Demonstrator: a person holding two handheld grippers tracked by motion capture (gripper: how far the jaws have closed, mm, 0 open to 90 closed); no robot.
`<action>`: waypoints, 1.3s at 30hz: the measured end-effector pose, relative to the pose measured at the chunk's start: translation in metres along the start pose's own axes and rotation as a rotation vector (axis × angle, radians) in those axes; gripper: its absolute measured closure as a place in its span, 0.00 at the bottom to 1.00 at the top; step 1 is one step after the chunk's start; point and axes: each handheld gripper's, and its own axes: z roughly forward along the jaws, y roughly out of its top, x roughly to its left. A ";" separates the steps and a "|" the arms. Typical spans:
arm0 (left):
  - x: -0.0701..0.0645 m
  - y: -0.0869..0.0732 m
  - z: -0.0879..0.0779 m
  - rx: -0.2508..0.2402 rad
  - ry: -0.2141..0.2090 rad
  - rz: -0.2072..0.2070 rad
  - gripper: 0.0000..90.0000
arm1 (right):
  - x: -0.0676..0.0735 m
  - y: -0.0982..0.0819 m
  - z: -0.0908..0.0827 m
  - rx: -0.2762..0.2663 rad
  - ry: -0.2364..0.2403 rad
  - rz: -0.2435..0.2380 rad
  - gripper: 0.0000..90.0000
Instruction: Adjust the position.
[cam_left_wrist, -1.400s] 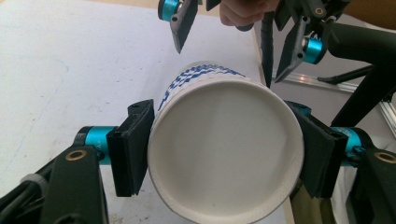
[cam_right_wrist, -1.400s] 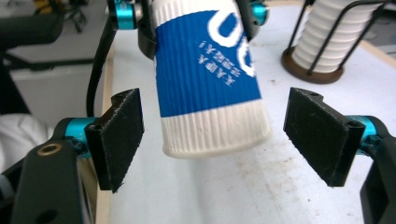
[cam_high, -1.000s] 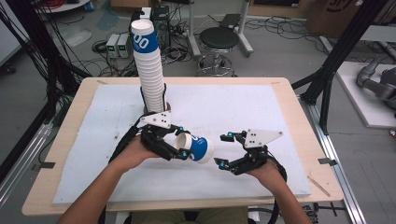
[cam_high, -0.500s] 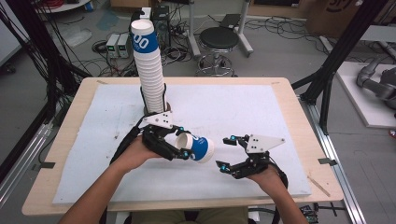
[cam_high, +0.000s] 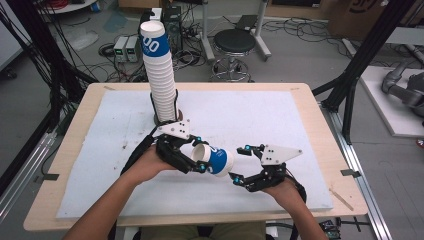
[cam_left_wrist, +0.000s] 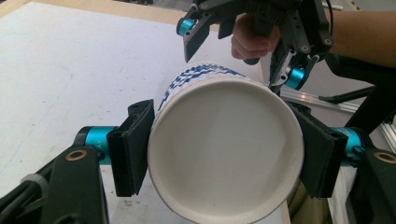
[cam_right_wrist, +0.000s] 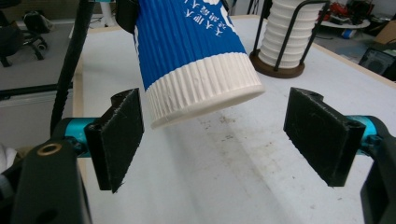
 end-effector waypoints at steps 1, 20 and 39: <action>0.000 0.001 0.000 -0.001 -0.005 0.007 0.33 | 0.000 0.000 0.000 0.002 0.002 0.001 0.23; -0.011 0.007 0.004 -0.044 -0.117 0.106 0.34 | 0.002 -0.002 0.016 -0.027 0.169 0.028 0.17; -0.011 -0.002 0.001 -0.065 -0.137 0.103 0.34 | 0.003 -0.001 0.019 -0.027 0.240 0.022 0.30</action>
